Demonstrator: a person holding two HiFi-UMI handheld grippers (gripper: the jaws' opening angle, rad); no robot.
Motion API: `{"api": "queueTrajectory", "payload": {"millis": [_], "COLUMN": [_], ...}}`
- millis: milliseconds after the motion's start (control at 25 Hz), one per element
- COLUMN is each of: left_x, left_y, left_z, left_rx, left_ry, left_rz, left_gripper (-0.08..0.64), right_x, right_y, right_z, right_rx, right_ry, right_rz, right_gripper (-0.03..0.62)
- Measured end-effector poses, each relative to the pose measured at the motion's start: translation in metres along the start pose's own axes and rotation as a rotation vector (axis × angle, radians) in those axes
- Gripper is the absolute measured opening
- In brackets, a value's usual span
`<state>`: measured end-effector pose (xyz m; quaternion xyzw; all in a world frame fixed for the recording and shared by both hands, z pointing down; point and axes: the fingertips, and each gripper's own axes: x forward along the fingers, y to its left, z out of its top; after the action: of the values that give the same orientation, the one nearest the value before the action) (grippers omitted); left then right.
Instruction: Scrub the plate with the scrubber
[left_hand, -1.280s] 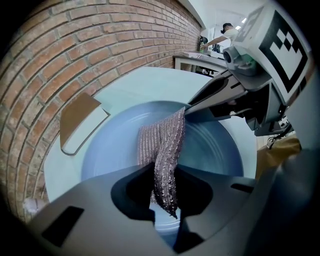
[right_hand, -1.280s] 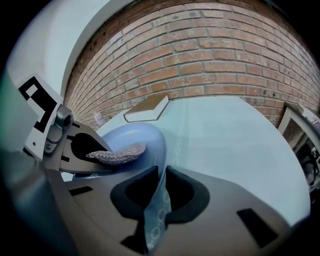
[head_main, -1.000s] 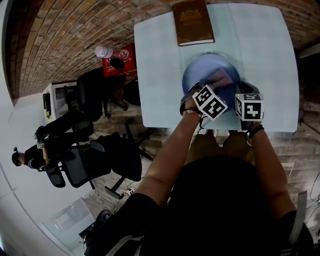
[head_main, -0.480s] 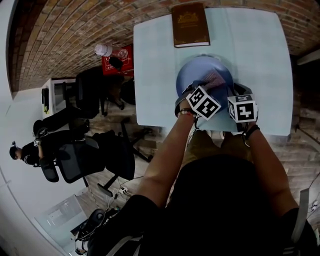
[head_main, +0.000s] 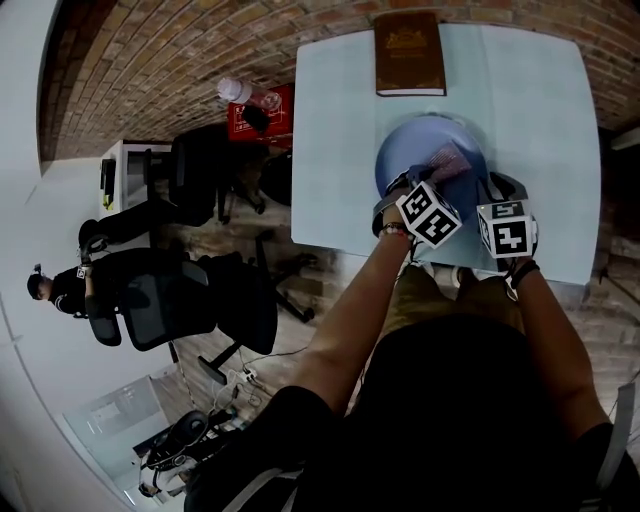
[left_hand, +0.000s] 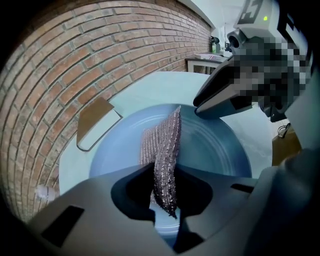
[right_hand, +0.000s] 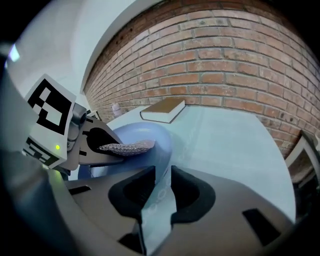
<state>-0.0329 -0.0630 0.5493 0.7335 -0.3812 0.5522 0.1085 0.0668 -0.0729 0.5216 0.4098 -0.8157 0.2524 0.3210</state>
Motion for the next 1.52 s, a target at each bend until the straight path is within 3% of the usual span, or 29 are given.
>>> {"api": "queueTrajectory", "payload": {"millis": [280,960,1280,1520], "left_x": [-0.009,-0.070,-0.097,-0.132], "left_y": [0.012,0.026,0.053,0.077], "left_z": [0.008,0.008,0.005,0.009], "left_rx": [0.005,0.001,-0.013,-0.004], "left_ry": [-0.033,-0.138,-0.193,-0.271], "left_rz": [0.013,0.023,0.037,0.067], "left_gripper": [0.072,0.072,0.072,0.072], "right_x": [-0.019,-0.040,-0.067,-0.093], "right_y": [-0.011,0.022,0.067,0.096], "right_z": [0.017,0.058,0.105,0.138], "right_rx": [-0.054,-0.172,-0.357,-0.403], "right_ry": [-0.064,-0.137,-0.266,-0.375], "right_rz": [-0.009,0.020,0.048,0.041], "right_gripper": [0.095,0.095,0.095,0.095]}}
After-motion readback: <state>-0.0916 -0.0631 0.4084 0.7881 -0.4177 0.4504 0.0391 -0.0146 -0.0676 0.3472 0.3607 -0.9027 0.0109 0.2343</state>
